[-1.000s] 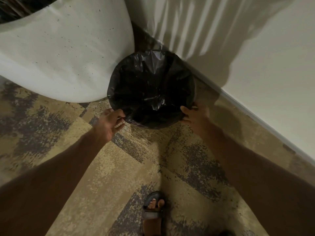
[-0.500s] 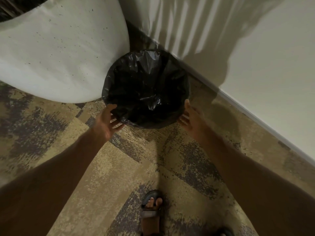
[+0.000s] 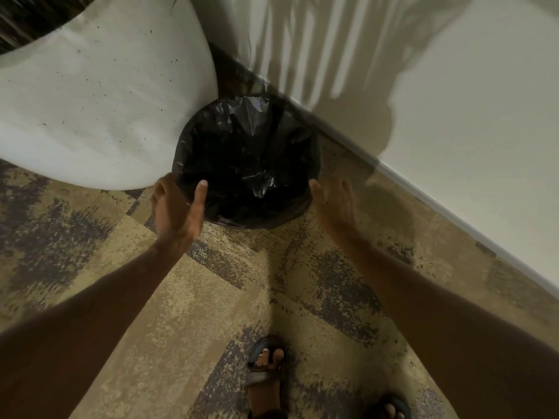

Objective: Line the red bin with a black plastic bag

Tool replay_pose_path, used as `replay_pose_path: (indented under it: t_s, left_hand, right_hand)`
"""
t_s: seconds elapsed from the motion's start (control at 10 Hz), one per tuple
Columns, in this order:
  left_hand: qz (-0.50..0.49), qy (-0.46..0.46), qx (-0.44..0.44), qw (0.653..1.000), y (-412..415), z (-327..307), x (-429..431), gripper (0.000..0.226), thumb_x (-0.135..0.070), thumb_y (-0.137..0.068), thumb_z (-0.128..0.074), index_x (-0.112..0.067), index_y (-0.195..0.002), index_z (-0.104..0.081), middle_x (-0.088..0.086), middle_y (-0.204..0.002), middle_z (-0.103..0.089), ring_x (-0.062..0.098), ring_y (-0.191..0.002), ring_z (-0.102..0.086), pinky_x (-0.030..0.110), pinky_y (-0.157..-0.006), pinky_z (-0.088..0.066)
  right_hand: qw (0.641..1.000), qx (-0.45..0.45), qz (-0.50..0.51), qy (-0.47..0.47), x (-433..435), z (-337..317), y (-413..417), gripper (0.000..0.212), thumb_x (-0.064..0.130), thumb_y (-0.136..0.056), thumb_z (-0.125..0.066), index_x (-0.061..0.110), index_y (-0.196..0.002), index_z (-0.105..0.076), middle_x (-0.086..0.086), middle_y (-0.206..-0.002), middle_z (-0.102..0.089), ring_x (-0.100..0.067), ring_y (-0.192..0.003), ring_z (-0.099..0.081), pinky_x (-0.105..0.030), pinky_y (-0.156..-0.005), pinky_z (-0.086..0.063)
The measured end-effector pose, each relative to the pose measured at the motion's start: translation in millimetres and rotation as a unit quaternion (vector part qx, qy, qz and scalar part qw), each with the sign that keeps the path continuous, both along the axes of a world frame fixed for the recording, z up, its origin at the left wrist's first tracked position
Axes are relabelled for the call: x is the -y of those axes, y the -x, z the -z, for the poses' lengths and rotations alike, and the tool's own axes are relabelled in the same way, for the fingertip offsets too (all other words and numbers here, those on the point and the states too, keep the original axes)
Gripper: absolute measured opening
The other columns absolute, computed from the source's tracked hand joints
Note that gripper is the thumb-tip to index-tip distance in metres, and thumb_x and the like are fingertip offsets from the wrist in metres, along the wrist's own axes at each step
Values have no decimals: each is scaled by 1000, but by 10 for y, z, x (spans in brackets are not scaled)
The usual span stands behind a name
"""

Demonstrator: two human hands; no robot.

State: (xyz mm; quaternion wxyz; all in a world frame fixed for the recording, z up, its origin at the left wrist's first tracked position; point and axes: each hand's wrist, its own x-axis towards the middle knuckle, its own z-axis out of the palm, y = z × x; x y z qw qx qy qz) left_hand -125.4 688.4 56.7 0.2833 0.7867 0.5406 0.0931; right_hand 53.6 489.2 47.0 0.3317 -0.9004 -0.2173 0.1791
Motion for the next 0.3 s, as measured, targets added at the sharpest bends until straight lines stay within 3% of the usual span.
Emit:
replay_pose_path:
  t_s: [0.1, 0.3]
  left_hand:
    - [107, -56, -22, 992, -64, -83, 53, 64, -50, -93, -51, -3, -134, -39, 22, -139, -41, 36, -128, -40, 57, -108, -33]
    - [236, -100, -53, 965, -260, -212, 359, 68, -58, -93, -37, -10, -142, -38, 18, -156, -26, 33, -146, -16, 53, -119, -4]
  right_hand:
    - [995, 59, -65, 55, 50, -85, 26, 46, 52, -97, -36, 14, -122, -48, -9, -118, -49, -21, -109, -44, -34, -85, -45]
    - [981, 150, -93, 86, 228, -313, 129, 54, 55, -95, -38, 16, -130, -46, -6, -132, -47, -20, -120, -42, -38, -101, -41]
